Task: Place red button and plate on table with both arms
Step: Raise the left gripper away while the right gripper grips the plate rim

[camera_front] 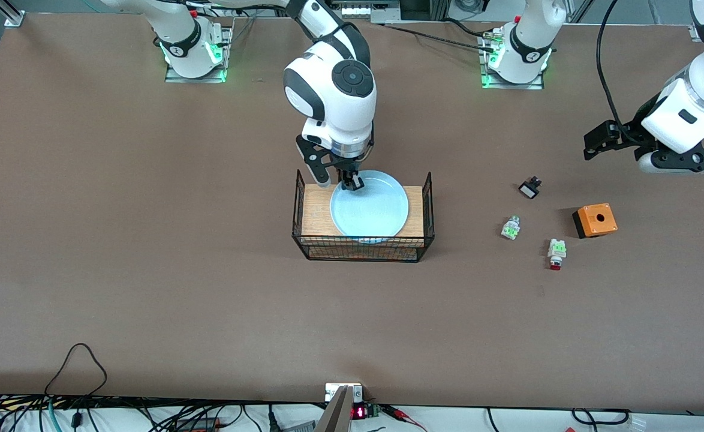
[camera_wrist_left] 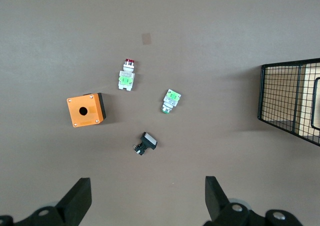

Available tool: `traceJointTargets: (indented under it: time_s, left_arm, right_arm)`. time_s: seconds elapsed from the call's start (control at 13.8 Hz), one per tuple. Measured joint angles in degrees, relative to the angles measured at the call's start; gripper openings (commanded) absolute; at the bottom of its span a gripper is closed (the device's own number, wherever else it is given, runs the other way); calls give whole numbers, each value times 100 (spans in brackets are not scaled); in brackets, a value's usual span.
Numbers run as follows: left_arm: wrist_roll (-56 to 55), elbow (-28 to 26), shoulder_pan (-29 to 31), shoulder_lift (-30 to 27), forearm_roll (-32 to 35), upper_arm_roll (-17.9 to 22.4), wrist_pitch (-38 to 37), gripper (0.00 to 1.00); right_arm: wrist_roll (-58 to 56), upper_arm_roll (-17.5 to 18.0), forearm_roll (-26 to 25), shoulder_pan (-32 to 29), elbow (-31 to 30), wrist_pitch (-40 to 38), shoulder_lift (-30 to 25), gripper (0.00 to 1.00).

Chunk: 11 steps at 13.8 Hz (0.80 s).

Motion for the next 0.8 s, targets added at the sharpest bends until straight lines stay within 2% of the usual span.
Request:
traceJointTargets:
  time_s: [0.22,0.36,0.44,0.58,0.73,0.8]
  left_arm:
    - [-4,7,0,0,0,10,10,100]
    - [-13,24,0,0,0,14,15,100]
    - [-20,35,0,0,0,14,16,100]
    - [-32,42,0,0,0,14,16,100]
    - [-37,42,0,0,0,14,16,100]
    - [-37,42,0,0,0,14,16,100]
  right_arm:
    - [0,1,0,4,2,1,-8,40]
    - [0,1,0,1,2,1,-8,42]
    - [-1,1,-3,1,2,2,-8,40]
    - [-7,0,-12,-1,2,3,-8,19]
    - [-10,-6,-13,-13,2,3,-8,5]
    - [-17,-7,-12,-18,6,2,-14,1]
